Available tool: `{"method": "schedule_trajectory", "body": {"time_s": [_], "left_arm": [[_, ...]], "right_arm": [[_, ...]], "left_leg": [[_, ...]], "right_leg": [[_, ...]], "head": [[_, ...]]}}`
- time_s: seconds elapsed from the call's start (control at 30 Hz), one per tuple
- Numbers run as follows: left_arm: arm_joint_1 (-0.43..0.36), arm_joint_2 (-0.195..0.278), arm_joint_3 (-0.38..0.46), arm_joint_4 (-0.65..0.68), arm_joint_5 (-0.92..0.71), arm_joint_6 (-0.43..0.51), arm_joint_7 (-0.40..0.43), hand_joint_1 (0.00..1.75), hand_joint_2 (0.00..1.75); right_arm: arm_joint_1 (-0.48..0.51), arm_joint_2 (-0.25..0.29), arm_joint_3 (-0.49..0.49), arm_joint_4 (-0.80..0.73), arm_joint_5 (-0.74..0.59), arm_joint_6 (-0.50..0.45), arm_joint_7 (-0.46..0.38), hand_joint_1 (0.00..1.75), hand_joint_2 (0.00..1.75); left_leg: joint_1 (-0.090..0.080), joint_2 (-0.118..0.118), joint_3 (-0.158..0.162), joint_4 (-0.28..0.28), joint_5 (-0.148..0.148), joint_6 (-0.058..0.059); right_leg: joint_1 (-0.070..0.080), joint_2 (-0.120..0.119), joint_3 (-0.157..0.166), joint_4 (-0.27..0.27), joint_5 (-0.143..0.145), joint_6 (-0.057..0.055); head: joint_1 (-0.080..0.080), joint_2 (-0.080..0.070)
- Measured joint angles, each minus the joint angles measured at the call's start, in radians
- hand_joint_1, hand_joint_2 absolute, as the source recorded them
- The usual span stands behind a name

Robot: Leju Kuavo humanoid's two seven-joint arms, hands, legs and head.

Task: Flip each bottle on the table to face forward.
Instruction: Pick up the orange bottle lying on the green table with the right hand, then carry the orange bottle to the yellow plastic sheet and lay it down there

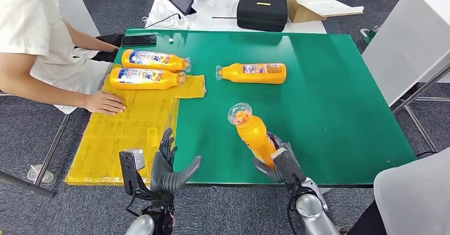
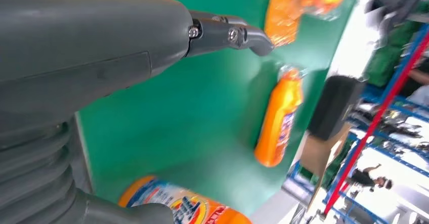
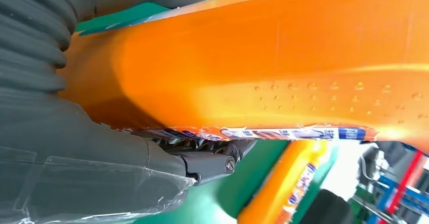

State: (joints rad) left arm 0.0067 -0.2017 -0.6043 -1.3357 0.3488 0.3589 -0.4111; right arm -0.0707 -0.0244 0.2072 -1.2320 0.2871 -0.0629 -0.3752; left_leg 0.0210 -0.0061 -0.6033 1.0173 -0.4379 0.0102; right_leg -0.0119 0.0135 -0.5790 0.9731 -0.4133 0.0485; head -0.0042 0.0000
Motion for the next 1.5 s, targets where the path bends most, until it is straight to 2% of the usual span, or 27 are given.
{"method": "schedule_trajectory", "body": {"time_s": [0.17,0.6,0.87,1.0,1.2,1.5], "left_arm": [[0.004,0.014,-0.006,0.003,0.067,-0.064,0.055,0.0,1.75],[-0.005,0.024,-0.022,0.006,0.038,-0.08,0.044,0.0,1.75],[-0.086,0.018,-0.089,0.059,-0.044,-0.099,0.022,0.0,1.75],[-0.114,0.015,-0.11,0.083,-0.094,-0.072,0.01,0.0,1.75],[-0.142,0.008,-0.134,0.107,-0.134,-0.072,0.001,0.0,1.75],[-0.157,0.003,-0.139,0.12,-0.137,-0.086,0.022,0.0,1.75]], "right_arm": [[-0.001,0.014,0.034,-0.021,0.028,-0.046,-0.005,1.75,1.75],[-0.02,0.03,0.088,-0.024,0.023,-0.059,-0.004,1.75,1.75],[-0.144,0.058,0.125,0.114,-0.022,-0.08,0.003,1.75,1.75],[-0.193,0.074,0.15,0.193,-0.006,-0.071,0.019,1.75,1.75],[-0.228,0.105,0.208,0.262,0.041,-0.082,0.046,1.75,1.75],[-0.258,0.12,0.256,0.308,0.089,-0.121,0.064,1.75,1.75]], "left_leg": [[0.0,0.0,-0.002,0.0,0.0,0.0],[0.0,-0.001,-0.004,0.0,0.0,0.0],[0.0,-0.001,-0.005,0.0,0.002,0.0],[0.0,-0.001,-0.006,0.0,0.002,0.0],[0.0,-0.001,-0.008,0.0,0.002,0.0],[0.0,-0.002,-0.008,0.0,0.002,0.0]], "right_leg": [[0.0,0.0,-0.002,0.0,0.0,0.0],[0.0,-0.001,-0.005,0.0,0.0,0.0],[0.0,-0.001,-0.005,0.0,0.001,0.001],[0.0,-0.001,-0.006,0.0,0.001,0.001],[0.0,-0.001,-0.008,0.001,0.001,0.0],[0.0,-0.001,-0.009,0.0,0.001,0.001]], "head": [[0.0,0.0],[0.0,0.0],[0.0,0.0],[0.0,0.0],[0.0,0.0],[0.0,0.0]]}}
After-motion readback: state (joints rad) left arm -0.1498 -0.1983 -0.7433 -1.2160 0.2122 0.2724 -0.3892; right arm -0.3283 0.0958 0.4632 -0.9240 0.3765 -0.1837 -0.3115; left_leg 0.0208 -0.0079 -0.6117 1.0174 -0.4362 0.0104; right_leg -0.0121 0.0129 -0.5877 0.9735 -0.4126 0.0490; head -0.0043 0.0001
